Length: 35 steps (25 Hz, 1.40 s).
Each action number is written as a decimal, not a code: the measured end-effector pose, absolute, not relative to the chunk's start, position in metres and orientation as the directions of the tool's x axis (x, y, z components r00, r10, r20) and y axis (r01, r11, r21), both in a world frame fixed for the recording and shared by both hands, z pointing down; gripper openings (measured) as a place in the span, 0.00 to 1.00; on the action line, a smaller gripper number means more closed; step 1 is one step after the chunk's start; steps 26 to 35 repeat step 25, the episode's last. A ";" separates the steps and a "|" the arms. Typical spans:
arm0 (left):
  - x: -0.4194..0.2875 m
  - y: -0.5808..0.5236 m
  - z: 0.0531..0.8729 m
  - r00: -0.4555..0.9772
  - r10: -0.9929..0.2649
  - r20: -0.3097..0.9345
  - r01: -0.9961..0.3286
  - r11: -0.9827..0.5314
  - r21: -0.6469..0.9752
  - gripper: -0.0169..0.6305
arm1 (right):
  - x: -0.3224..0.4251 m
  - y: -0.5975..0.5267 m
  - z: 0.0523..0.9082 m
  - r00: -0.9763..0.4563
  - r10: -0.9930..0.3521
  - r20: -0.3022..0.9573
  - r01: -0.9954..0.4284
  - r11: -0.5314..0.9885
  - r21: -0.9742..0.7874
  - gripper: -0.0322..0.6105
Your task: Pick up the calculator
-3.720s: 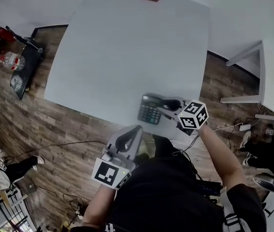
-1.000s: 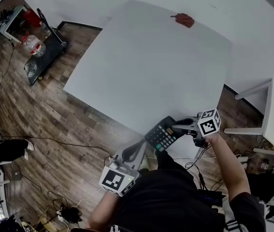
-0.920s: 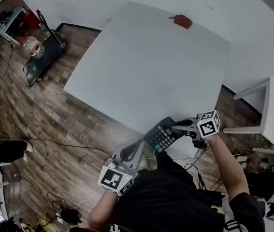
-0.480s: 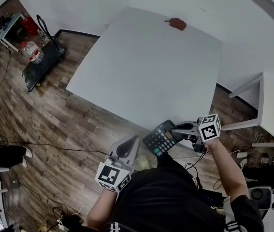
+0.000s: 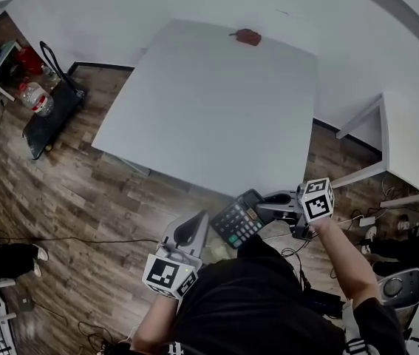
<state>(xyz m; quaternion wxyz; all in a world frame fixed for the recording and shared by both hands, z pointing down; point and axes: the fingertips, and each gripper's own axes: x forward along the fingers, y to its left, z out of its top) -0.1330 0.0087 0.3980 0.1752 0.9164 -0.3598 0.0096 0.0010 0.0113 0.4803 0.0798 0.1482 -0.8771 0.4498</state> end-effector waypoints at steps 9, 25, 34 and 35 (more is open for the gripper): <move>-0.133 0.008 0.388 0.747 -0.655 0.110 -0.651 -0.689 0.317 0.03 | -0.004 0.038 0.458 -0.958 -0.186 0.218 -0.286 0.550 -0.785 0.13; -0.124 0.005 0.384 0.759 -0.642 0.105 -0.638 -0.703 0.313 0.03 | -0.002 0.037 0.458 -0.958 -0.191 0.216 -0.286 0.545 -0.788 0.13; -0.124 0.005 0.384 0.759 -0.642 0.105 -0.638 -0.703 0.313 0.03 | -0.002 0.037 0.458 -0.958 -0.191 0.216 -0.286 0.545 -0.788 0.13; -0.124 0.005 0.384 0.759 -0.642 0.105 -0.638 -0.703 0.313 0.03 | -0.002 0.037 0.458 -0.958 -0.191 0.216 -0.286 0.545 -0.788 0.13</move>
